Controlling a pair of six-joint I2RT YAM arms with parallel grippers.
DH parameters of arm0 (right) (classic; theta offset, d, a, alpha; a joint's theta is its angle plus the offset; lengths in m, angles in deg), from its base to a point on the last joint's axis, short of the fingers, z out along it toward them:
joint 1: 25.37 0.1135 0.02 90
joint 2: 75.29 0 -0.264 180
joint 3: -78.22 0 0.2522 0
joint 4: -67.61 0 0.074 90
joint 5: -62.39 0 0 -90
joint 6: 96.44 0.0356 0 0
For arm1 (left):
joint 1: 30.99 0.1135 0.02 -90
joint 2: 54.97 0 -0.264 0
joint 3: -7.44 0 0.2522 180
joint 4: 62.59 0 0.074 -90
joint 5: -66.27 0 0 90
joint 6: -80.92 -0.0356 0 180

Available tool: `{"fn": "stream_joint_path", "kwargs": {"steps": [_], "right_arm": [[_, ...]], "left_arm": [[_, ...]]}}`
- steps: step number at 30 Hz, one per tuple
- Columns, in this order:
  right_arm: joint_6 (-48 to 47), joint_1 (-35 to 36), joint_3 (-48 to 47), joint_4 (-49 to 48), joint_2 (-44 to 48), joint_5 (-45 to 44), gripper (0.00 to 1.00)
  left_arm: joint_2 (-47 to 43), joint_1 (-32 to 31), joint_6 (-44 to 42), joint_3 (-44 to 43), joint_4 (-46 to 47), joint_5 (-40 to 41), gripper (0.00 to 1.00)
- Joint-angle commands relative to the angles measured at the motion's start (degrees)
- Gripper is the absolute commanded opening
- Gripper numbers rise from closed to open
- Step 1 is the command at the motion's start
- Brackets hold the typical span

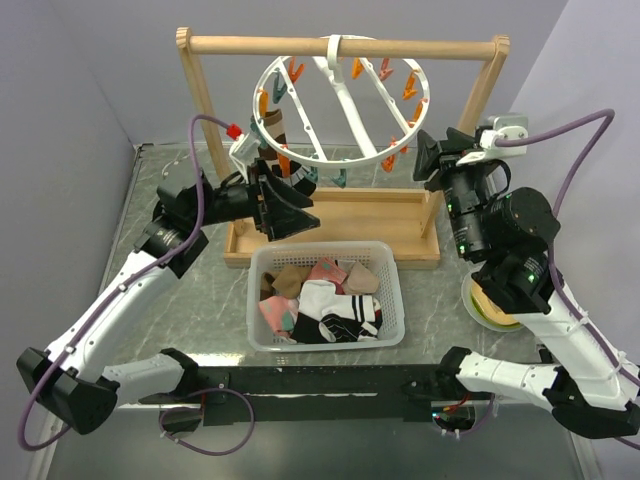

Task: Clip the socks to the hanger
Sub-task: Rotate the hanger at the clothesline.

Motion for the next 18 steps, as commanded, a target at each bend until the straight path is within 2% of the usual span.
{"fn": "stream_joint_path", "kwargs": {"steps": [1, 3, 6, 11, 15, 18], "right_arm": [[5.03, -2.6, -2.38, 4.18, -2.59, 3.32, 0.57], [6.26, -4.44, -2.82, 5.15, -3.82, 4.55, 0.57], [7.5, -6.21, -3.7, 6.64, -5.49, 6.49, 0.56], [8.37, -6.3, -2.39, 6.91, -5.58, 9.04, 0.52], [9.6, -6.3, -0.81, 7.44, -4.27, 11.24, 0.49], [10.48, -6.3, 0.51, 7.53, -3.39, 13.69, 0.46]], "left_arm": [[2.03, -1.79, -5.38, -5.81, -0.9, 2.34, 0.99], [3.01, -2.23, -6.7, -7.58, -1.42, 3.75, 0.99], [4.33, -2.24, -10.91, -10.13, -6.33, 10.5, 0.99], [4.42, -1.8, -14.53, -11.36, -13.8, 31.82, 0.99], [4.24, 0.13, -13.65, -11.19, -15.93, 38.89, 0.99], [4.33, 1.71, -12.51, -11.54, -15.75, 40.66, 0.99]]}}
